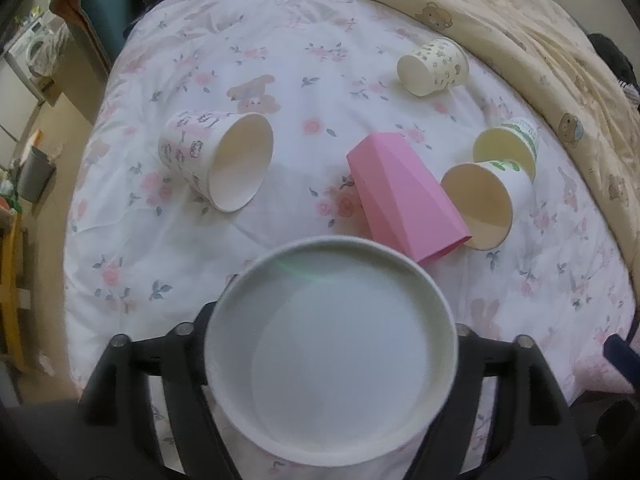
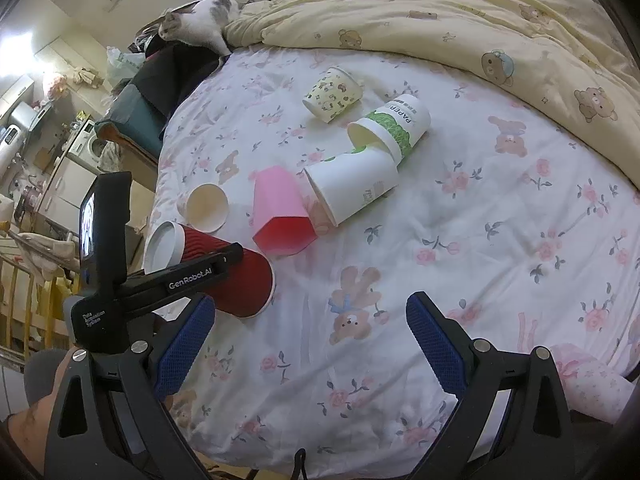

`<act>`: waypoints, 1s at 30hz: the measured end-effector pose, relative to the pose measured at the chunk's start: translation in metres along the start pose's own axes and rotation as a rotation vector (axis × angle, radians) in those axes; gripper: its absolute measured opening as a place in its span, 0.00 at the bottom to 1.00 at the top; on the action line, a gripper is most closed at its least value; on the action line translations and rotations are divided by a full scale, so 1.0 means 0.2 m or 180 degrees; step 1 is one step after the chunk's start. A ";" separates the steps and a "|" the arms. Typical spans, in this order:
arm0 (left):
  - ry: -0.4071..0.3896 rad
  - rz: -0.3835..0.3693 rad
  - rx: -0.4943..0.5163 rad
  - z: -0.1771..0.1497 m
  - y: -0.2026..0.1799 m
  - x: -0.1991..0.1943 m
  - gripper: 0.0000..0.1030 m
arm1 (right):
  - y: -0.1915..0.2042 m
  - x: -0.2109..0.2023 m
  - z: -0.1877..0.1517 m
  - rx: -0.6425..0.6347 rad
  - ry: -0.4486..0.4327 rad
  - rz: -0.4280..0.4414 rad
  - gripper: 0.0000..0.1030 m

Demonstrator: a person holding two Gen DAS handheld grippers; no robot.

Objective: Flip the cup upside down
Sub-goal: 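Lower the red cup onto the bed standing on end, open left tool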

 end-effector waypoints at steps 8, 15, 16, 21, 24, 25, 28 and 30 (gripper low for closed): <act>-0.0071 0.0032 0.0023 -0.03 0.02 -0.08 0.84 | 0.00 -0.02 0.00 -0.0043 -0.0019 0.0010 0.96; -0.0344 -0.0125 -0.0082 -0.05 0.10 -0.26 0.84 | 0.02 -0.09 -0.01 -0.0009 -0.0209 0.0295 0.96; -0.0396 -0.0138 -0.0104 -0.05 0.12 -0.30 0.86 | 0.03 -0.11 -0.01 -0.0009 -0.0256 0.0305 0.96; -0.0766 -0.0224 -0.0102 -0.12 0.21 -0.52 0.89 | 0.04 -0.15 -0.04 -0.0018 -0.0340 0.0383 0.96; -0.0991 -0.0180 -0.0074 -0.20 0.28 -0.66 0.91 | 0.06 -0.17 -0.07 -0.0073 -0.0338 0.0373 0.96; -0.1043 -0.0185 -0.0092 -0.23 0.30 -0.69 0.95 | 0.07 -0.17 -0.08 -0.0120 -0.0350 0.0322 0.96; -0.1152 -0.0154 -0.0149 -0.34 0.36 -0.76 0.99 | 0.09 -0.20 -0.12 -0.0194 -0.0430 0.0173 0.96; -0.1162 -0.0141 -0.0155 -0.39 0.38 -0.77 0.99 | 0.10 -0.22 -0.15 -0.0160 -0.0491 0.0128 0.96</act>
Point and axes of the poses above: each gripper's, at about its wrist camera, not at the fingertips, and x roughly the way its jaws point, y to its left, z to its top, the point moved 3 cm from there along x, roughly the way its jaws point, and after that the axes turned 3 degrees about -x, right-handed, at the moved point
